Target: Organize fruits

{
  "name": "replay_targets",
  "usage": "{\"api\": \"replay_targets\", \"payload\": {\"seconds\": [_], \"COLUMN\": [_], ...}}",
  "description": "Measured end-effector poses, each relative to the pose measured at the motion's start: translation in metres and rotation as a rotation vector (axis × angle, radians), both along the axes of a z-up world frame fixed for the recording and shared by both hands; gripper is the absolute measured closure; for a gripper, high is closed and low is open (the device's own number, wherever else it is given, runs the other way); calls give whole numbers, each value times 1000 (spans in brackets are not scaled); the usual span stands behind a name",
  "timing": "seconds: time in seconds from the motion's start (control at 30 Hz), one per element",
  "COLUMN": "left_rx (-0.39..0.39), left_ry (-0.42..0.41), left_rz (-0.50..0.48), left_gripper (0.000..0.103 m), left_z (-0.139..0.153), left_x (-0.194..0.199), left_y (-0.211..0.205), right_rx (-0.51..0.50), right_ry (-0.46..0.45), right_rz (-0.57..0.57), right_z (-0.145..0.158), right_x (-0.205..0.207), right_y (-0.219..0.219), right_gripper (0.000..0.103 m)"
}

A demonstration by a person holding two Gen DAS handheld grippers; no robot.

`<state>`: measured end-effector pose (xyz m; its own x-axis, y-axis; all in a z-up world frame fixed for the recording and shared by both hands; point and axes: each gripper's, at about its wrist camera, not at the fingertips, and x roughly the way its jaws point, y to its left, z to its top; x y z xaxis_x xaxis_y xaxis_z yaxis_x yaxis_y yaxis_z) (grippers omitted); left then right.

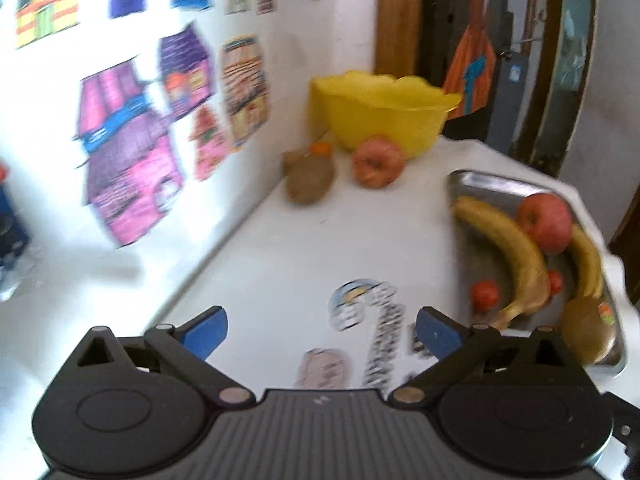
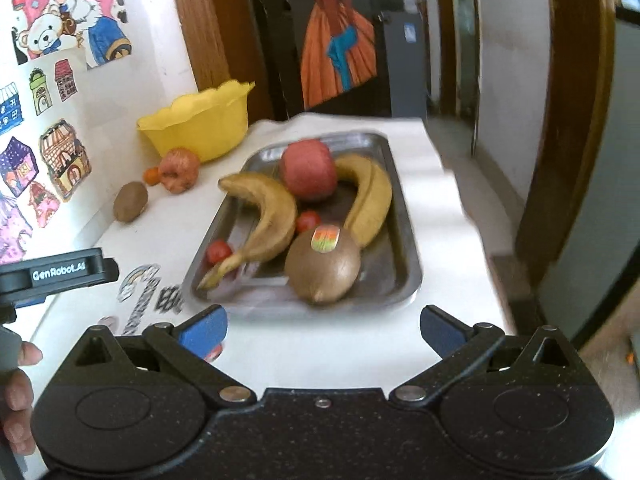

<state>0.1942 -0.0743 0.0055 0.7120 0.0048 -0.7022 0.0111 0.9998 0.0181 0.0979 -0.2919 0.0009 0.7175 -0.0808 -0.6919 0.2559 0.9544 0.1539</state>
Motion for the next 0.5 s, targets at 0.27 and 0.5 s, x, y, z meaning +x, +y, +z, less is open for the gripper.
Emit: {"api": "replay_targets", "payload": {"seconds": [0.27, 0.5], "left_rx": [38, 41], "left_ry": [64, 84], "left_rz": [46, 54], "left_gripper": [1, 1], "left_z": [-10, -14], "left_x": [-11, -14], "left_y": [41, 51], "right_rx": [34, 43], "right_ry": [113, 138], "right_rz": [21, 69], "right_z": [-1, -4], "right_x": [-9, 0], "right_y": [34, 61], "right_gripper": [1, 1]}}
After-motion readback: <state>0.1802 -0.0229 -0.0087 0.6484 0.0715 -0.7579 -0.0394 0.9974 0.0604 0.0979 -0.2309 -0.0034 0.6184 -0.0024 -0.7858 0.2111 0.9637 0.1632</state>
